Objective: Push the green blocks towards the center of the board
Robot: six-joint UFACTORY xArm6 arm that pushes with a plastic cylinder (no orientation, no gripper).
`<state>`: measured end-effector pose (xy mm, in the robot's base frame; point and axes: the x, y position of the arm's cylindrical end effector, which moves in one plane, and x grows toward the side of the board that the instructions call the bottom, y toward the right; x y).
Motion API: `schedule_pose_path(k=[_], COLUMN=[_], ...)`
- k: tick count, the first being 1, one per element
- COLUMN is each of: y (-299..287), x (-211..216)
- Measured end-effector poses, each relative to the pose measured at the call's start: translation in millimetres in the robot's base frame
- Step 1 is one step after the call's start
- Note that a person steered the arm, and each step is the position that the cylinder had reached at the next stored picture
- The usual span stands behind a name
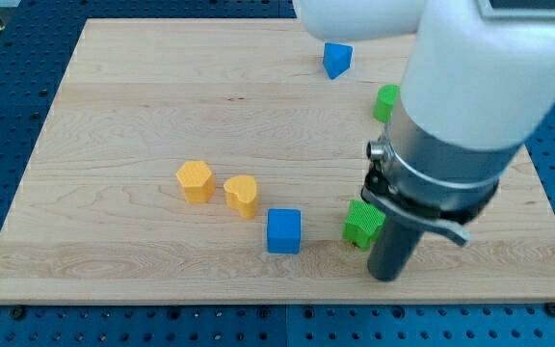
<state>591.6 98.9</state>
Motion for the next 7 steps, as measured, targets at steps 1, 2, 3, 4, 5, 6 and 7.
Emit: schedule_pose_path(k=[1,2,3,4,5,6,7], y=[0.0,0.0,0.0,-0.2,-4.3,-8.2,-38.4], x=[-15.0,-28.9,-54.3,-97.2,-85.1,-31.0,-27.0])
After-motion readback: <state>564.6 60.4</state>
